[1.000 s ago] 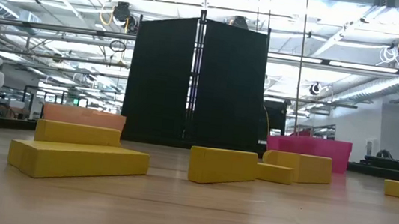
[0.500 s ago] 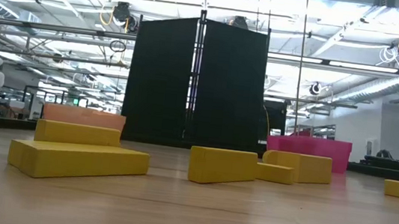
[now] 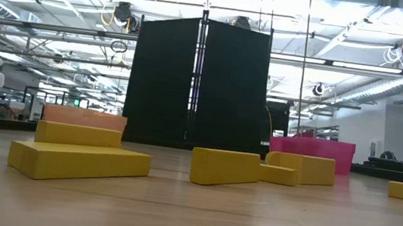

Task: Sort blocks
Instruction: Put the yellow block into the orange transparent bin

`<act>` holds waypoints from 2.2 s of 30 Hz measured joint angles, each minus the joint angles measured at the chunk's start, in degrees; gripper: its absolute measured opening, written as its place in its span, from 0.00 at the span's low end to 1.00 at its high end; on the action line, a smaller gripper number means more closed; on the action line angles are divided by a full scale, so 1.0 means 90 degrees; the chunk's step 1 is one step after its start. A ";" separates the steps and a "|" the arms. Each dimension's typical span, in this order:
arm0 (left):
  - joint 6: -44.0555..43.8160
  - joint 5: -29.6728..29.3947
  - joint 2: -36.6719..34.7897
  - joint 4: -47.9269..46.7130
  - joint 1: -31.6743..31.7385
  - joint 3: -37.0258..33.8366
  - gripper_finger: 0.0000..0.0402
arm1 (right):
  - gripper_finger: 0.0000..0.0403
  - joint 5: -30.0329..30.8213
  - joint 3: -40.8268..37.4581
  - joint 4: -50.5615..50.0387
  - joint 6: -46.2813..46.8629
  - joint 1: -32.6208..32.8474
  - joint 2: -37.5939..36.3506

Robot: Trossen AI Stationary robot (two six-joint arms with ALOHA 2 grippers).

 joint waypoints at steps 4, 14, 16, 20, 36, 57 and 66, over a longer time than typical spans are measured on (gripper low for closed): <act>0.0000 -0.0002 0.0000 -0.0004 0.0000 0.0000 0.32 | 0.28 0.0002 -0.0002 -0.0033 -0.0039 0.0000 0.0000; -0.0008 -0.0005 -0.0002 -0.0032 0.0002 0.0000 0.25 | 0.28 0.0011 -0.0007 -0.0028 -0.0102 0.0002 0.0000; -0.0015 -0.0003 -0.0002 -0.0033 0.0002 0.0000 0.23 | 0.28 0.0026 -0.0007 -0.0024 -0.0100 0.0002 0.0000; -0.0027 -0.0007 -0.0005 -0.0033 0.0002 0.0000 0.22 | 0.35 0.0065 -0.0007 -0.0023 -0.0029 0.0002 0.0000; -0.0002 -0.0198 -0.0036 0.0055 0.0083 0.0044 0.21 | 0.70 0.0056 -0.0027 -0.0119 -0.0235 0.0167 0.0014; 0.0726 0.0524 0.0026 -0.6510 0.0025 0.0019 0.37 | 0.70 0.3694 -0.0012 -0.5594 -0.2220 -0.0034 -0.0689; 0.1665 0.0484 0.0033 -0.8697 -0.1008 0.0017 0.63 | 0.70 0.3686 -0.0012 -0.5650 -0.2357 -0.0034 -0.0687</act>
